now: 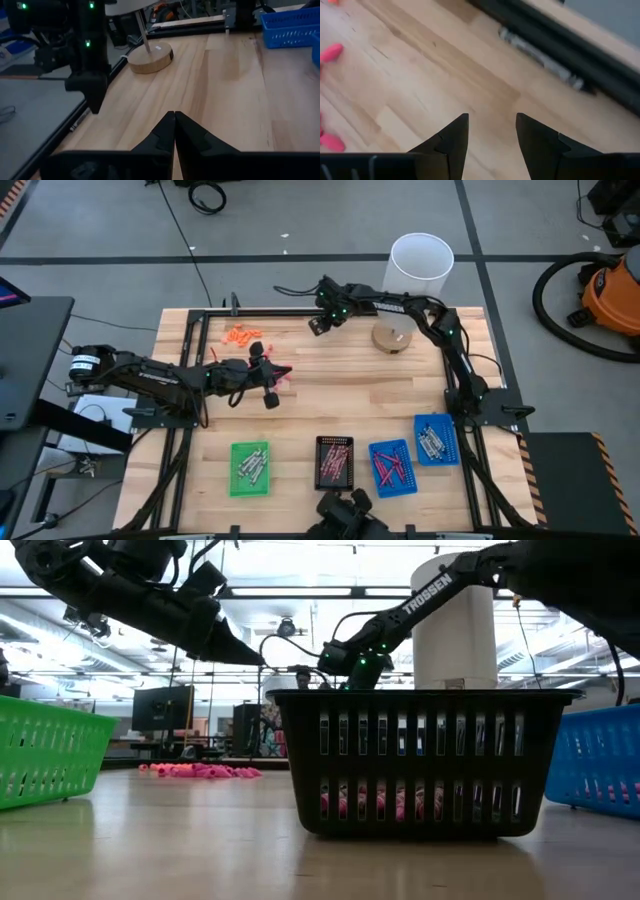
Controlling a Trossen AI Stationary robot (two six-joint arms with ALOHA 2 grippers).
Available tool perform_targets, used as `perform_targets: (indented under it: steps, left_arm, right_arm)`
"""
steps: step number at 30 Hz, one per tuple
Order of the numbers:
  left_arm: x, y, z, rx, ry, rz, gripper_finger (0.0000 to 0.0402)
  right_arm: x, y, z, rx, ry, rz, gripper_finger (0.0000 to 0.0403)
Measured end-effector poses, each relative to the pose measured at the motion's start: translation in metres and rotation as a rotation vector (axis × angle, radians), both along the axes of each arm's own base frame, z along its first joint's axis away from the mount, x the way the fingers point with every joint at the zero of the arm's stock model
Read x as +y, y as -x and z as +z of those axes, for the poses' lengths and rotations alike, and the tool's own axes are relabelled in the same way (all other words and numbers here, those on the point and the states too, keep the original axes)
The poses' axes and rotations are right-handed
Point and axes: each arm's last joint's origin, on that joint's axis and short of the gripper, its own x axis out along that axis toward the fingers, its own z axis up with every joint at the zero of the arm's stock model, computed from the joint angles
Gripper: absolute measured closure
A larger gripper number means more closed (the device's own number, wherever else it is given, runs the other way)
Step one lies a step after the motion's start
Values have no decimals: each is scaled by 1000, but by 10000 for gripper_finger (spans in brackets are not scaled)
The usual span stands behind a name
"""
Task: Sort crayons
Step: Put the black crayon into the right blue bin
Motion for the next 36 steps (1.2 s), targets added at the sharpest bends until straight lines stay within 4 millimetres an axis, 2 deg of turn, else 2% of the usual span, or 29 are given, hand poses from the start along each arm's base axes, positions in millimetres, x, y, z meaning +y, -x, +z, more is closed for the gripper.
perform_targets:
  steps: [9,14,25,32,36]
  left_arm:
    - [0,0,-1,-3,41,10,384]
    - [-1,0,-2,-4,51,1,384]
    - [3,0,-2,37,-39,-28,384]
    - [35,-10,-18,42,-23,16,384]
    - [51,-13,-31,67,-16,68,384]
  right_arm:
    - [-21,18,-1,5,-45,-94,230]
    - [-22,19,-1,5,-47,-73,230]
    - [11,-9,4,-22,27,85,229]
    - [36,-17,4,55,87,289,229]
    - [56,-16,24,156,218,370,229]
